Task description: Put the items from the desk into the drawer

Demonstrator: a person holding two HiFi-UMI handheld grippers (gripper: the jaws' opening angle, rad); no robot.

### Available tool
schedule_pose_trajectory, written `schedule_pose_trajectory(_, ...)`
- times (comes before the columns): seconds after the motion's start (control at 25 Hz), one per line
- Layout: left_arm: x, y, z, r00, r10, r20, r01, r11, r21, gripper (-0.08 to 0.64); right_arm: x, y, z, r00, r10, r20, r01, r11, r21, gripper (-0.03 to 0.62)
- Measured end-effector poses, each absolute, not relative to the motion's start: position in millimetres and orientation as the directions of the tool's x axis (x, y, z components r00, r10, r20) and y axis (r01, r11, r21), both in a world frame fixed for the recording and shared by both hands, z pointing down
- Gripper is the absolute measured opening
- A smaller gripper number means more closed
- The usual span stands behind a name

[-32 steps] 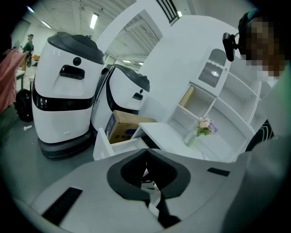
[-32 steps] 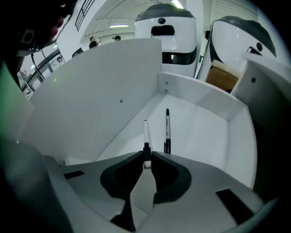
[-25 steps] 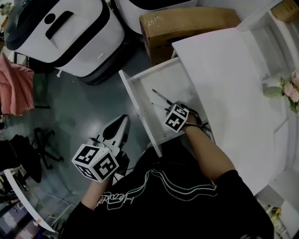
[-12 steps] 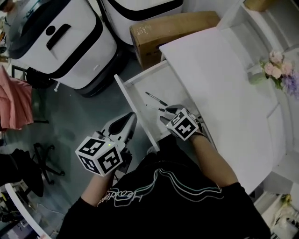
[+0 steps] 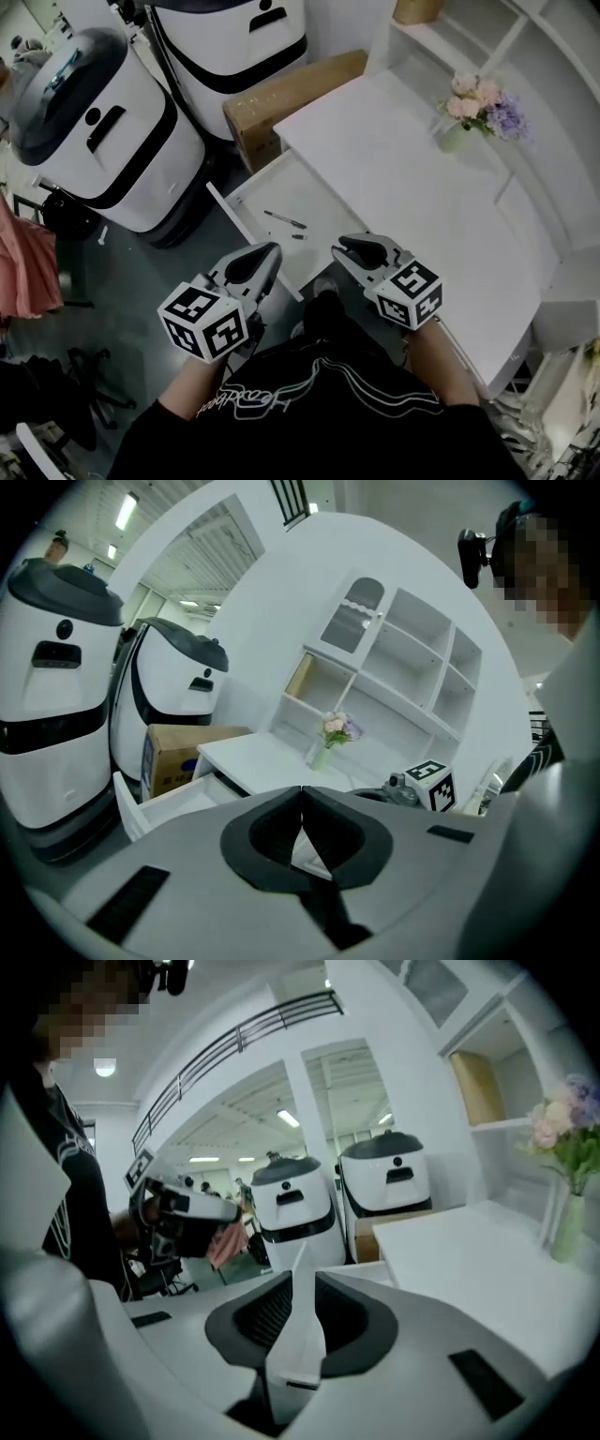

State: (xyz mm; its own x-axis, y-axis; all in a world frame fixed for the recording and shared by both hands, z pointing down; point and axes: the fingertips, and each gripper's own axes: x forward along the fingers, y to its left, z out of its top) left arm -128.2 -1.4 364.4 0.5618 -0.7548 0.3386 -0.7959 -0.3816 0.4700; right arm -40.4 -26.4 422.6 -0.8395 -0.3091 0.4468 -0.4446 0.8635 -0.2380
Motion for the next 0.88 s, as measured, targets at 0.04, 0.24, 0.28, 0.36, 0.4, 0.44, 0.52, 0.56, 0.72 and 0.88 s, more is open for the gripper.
schedule_pose_trajectory(0.04, -122.2, 1.6, 358.3, 0.580, -0.745, 0.328, -0.787, -0.409, 0.462, 0.020, -37.3, -21.4, 407.6, -0.853, -0.328, 0.406, -0.445, 0.864, -0.238, 0.090)
schedule_pose_trajectory(0.24, -99.6, 22.6, 328.4, 0.640, -0.717, 0.277, -0.752, -0.511, 0.416, 0.020, -28.6, 12.1, 359.9, -0.906, -0.334, 0.261, -0.398, 0.881, -0.256, 0.067)
schedule_pose_trajectory(0.28, -96.7, 26.3, 324.3, 0.644, -0.716, 0.269, -0.751, -0.523, 0.404, 0.020, -27.1, 16.6, 354.4, -0.912, -0.333, 0.240, -0.392, 0.881, -0.264, 0.062)
schedule_pose_trajectory(0.36, -92.3, 32.1, 318.4, 0.651, -0.713, 0.260, -0.747, -0.541, 0.386, 0.020, -25.0, 22.5, 345.1, -0.919, -0.338, 0.204, -0.387, 0.875, -0.290, 0.055)
schedule_pose_trajectory(0.4, -90.4, 34.4, 316.1, 0.656, -0.710, 0.257, -0.744, -0.549, 0.381, 0.020, -24.8, 24.4, 341.0, -0.921, -0.341, 0.189, -0.385, 0.871, -0.305, 0.053)
schedule_pose_trajectory(0.44, -88.8, 36.4, 313.9, 0.660, -0.707, 0.254, -0.740, -0.556, 0.378, 0.020, -25.1, 26.1, 337.2, -0.923, -0.342, 0.178, -0.383, 0.869, -0.314, 0.052)
schedule_pose_trajectory(0.52, -86.7, 40.3, 310.0, 0.665, -0.705, 0.248, -0.737, -0.565, 0.370, 0.020, -26.6, 29.9, 330.2, -0.925, -0.341, 0.167, -0.378, 0.872, -0.312, 0.052)
schedule_pose_trajectory(0.56, -86.4, 41.8, 308.6, 0.665, -0.706, 0.246, -0.738, -0.568, 0.366, 0.020, -27.6, 31.8, 326.8, -0.927, -0.338, 0.163, -0.374, 0.876, -0.305, 0.052)
schedule_pose_trajectory(0.72, -86.5, 44.9, 307.1, 0.660, -0.709, 0.249, -0.743, -0.566, 0.358, 0.020, -29.7, 36.8, 318.1, -0.931, -0.334, 0.148, -0.363, 0.889, -0.280, 0.049)
schedule_pose_trajectory(0.88, -84.1, 44.6, 304.3, 0.658, -0.709, 0.253, -0.745, -0.566, 0.353, 0.020, -28.3, 32.3, 308.9, -0.931, -0.341, 0.128, -0.364, 0.888, -0.283, 0.048)
